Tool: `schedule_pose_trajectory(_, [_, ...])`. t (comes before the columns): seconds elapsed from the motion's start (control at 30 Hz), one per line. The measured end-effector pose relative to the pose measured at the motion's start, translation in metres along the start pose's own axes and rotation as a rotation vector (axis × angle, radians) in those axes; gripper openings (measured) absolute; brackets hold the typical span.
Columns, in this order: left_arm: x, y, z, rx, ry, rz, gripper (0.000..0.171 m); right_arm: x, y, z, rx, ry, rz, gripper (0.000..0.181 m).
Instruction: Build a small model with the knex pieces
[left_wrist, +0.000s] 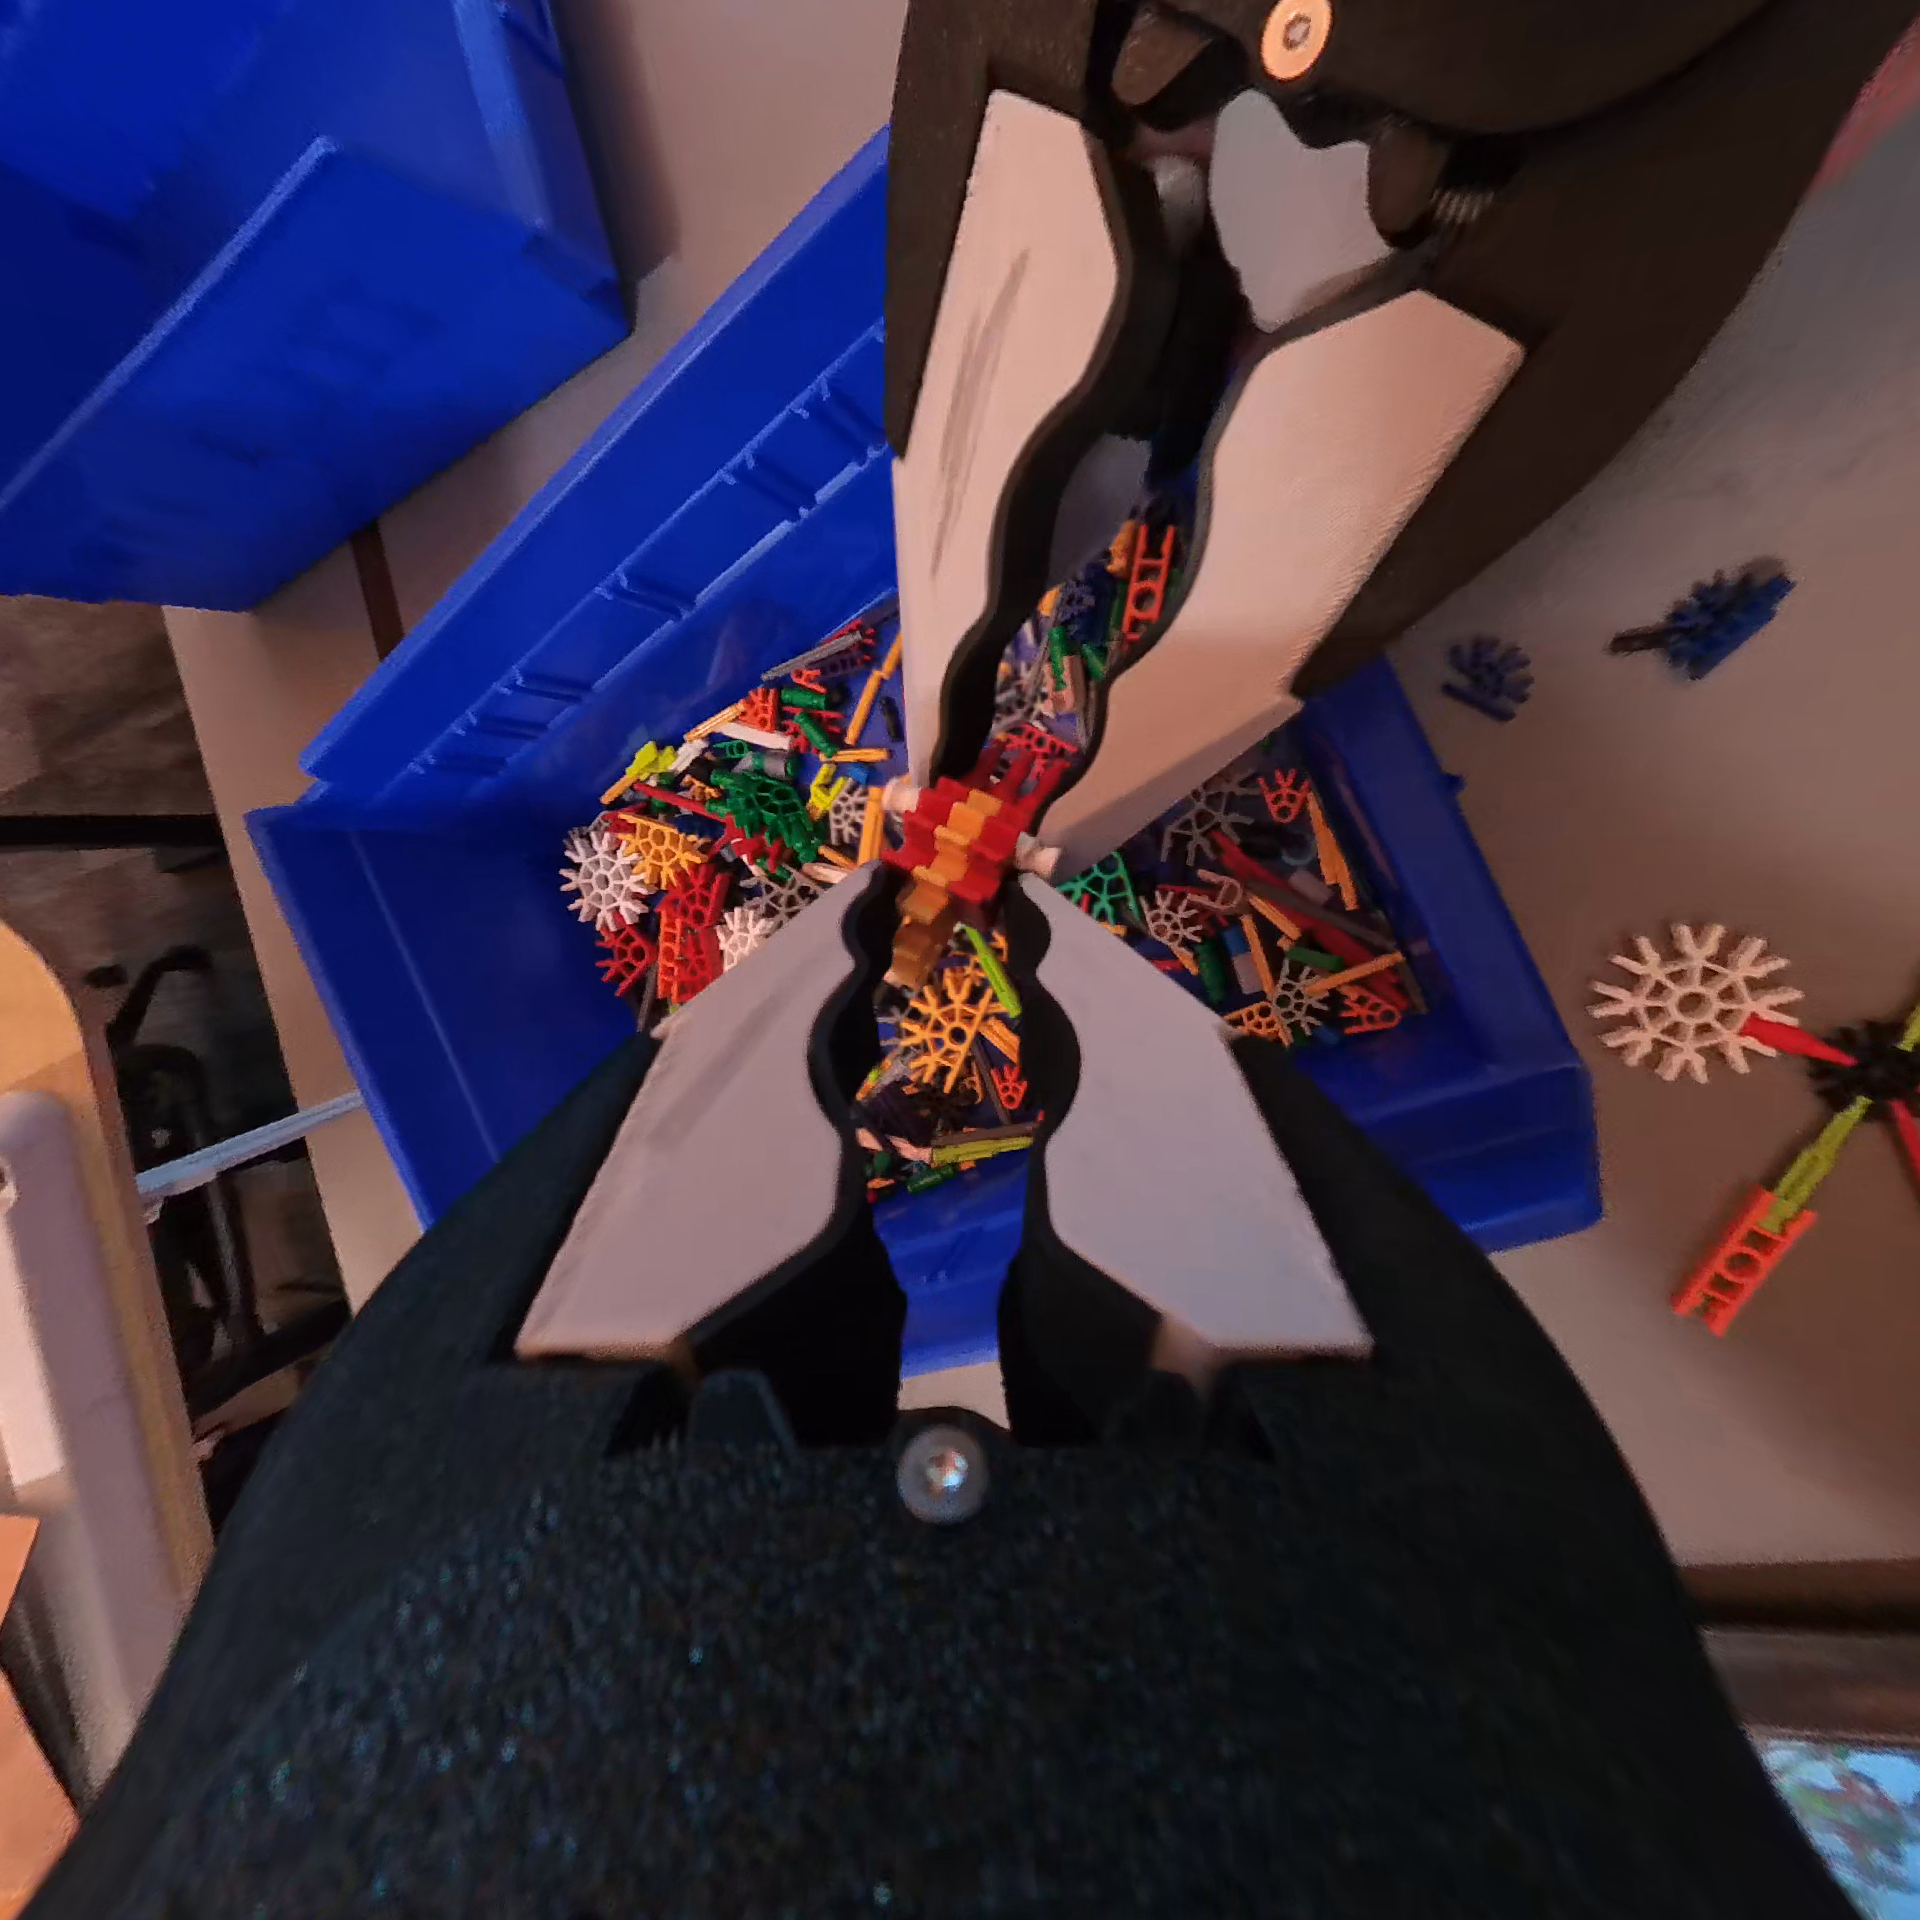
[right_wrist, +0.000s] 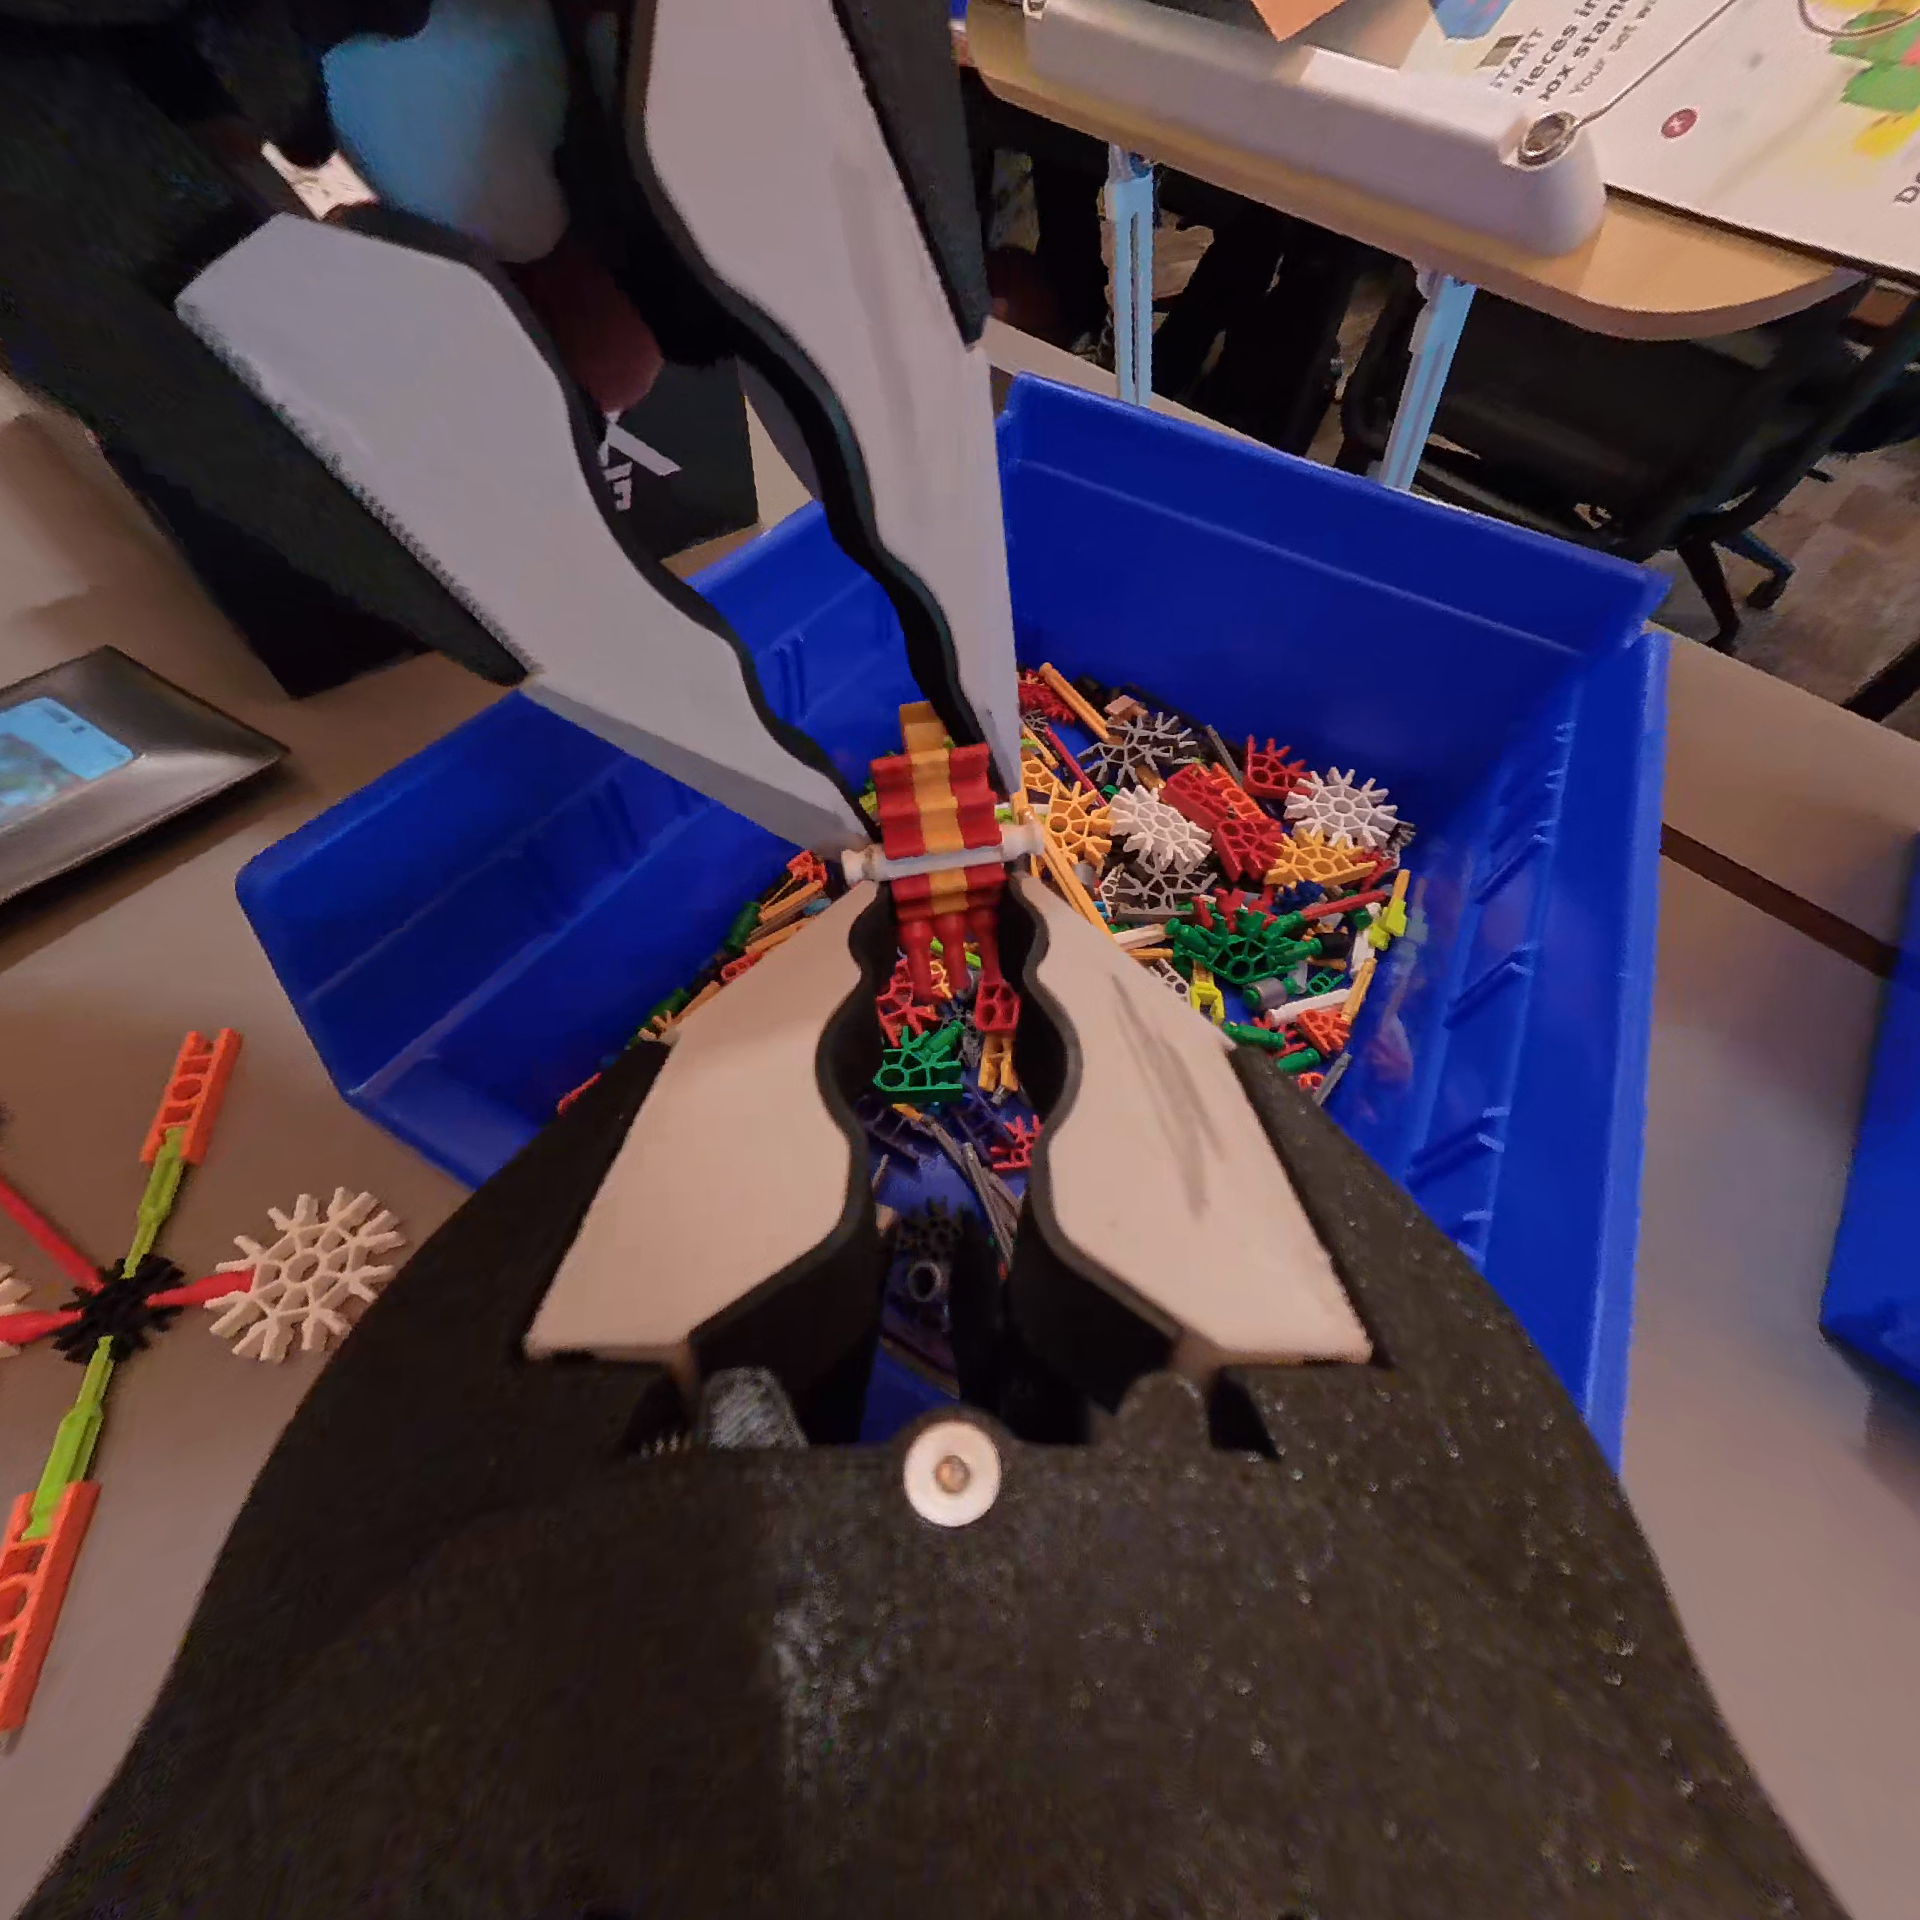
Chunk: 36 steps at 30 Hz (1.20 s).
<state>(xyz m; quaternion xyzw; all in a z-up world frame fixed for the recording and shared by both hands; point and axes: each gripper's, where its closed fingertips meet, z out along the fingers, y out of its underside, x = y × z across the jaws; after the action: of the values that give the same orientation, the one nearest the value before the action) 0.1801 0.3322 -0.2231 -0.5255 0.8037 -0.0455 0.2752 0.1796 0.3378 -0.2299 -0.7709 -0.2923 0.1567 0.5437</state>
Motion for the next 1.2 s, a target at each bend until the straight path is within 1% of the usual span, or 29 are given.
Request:
schedule_pose_trajectory(0.2, [-0.002,0.002,0.002,-0.001,-0.078,-0.017,0.018,0.002,0.001,0.002,-0.013,0.012,0.026,0.014])
schedule_pose_trajectory(0.27, [-0.005,0.000,0.001,0.011,-0.107,-0.052,0.017,0.004,-0.001,0.002,0.000,0.011,0.057,0.015])
schedule_pose_trajectory(0.33, [-0.007,-0.001,0.000,0.001,-0.153,-0.044,0.018,0.005,-0.002,0.001,0.006,0.013,0.069,0.015])
schedule_pose_trajectory(0.4, [-0.008,0.000,0.000,-0.005,-0.173,-0.054,0.017,0.006,-0.002,0.002,0.005,0.018,0.071,0.015])
schedule_pose_trajectory(0.47, [-0.007,0.002,-0.001,-0.014,-0.178,-0.029,0.017,0.005,-0.002,0.003,-0.009,0.038,0.046,0.015])
schedule_pose_trajectory(0.53, [-0.011,-0.001,-0.002,0.010,-0.210,-0.062,0.017,0.009,-0.005,0.003,0.005,0.043,0.079,0.015])
schedule_pose_trajectory(0.83, [-0.015,0.002,-0.003,0.044,-0.370,-0.075,0.017,0.010,-0.007,0.006,0.015,0.066,0.121,0.014])
schedule_pose_trajectory(1.0, [-0.013,0.003,-0.012,0.064,-0.314,-0.075,0.019,0.005,-0.012,0.004,0.032,0.052,0.028,0.019])
schedule_pose_trajectory(1.1, [-0.010,0.005,-0.015,0.059,-0.320,-0.035,0.019,0.003,-0.011,0.002,0.020,0.056,-0.004,0.025])
schedule_pose_trajectory(1.13, [-0.013,0.008,-0.019,0.053,-0.339,-0.043,0.019,0.005,-0.009,0.001,0.010,0.065,-0.010,0.026])
schedule_pose_trajectory(1.2, [-0.011,0.012,-0.024,0.065,-0.297,-0.051,0.019,0.006,-0.010,-0.003,0.024,0.051,-0.025,0.026])
